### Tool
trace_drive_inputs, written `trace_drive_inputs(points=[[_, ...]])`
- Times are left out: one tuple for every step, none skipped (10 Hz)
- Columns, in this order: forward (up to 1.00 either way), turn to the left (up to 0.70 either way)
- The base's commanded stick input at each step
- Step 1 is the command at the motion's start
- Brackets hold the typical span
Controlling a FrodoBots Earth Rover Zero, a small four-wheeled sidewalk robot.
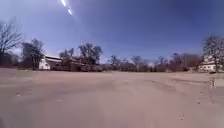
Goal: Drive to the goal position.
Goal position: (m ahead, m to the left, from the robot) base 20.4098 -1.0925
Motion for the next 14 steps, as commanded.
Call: trace_drive_inputs(points=[[1.00, 0.00], [1.00, 0.00], [1.00, 0.00], [1.00, 0.00], [1.00, 0.00], [1.00, 0.00], [1.00, 0.00], [1.00, 0.00], [1.00, 0.00], [1.00, 0.00], [1.00, 0.00], [1.00, 0.00], [1.00, 0.00], [1.00, 0.00]])
